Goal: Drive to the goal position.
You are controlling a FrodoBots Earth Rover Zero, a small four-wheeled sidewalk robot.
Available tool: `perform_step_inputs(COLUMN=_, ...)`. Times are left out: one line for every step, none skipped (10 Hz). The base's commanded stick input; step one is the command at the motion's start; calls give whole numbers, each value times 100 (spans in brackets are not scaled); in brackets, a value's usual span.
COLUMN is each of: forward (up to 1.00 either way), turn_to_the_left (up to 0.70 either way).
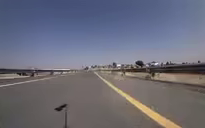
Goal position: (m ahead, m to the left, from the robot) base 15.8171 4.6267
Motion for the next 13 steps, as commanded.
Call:
perform_step_inputs(forward=100, turn_to_the_left=0)
perform_step_inputs(forward=100, turn_to_the_left=0)
perform_step_inputs(forward=100, turn_to_the_left=0)
perform_step_inputs(forward=100, turn_to_the_left=0)
perform_step_inputs(forward=100, turn_to_the_left=0)
perform_step_inputs(forward=100, turn_to_the_left=0)
perform_step_inputs(forward=100, turn_to_the_left=0)
perform_step_inputs(forward=100, turn_to_the_left=0)
perform_step_inputs(forward=100, turn_to_the_left=0)
perform_step_inputs(forward=100, turn_to_the_left=0)
perform_step_inputs(forward=100, turn_to_the_left=0)
perform_step_inputs(forward=100, turn_to_the_left=0)
perform_step_inputs(forward=100, turn_to_the_left=0)
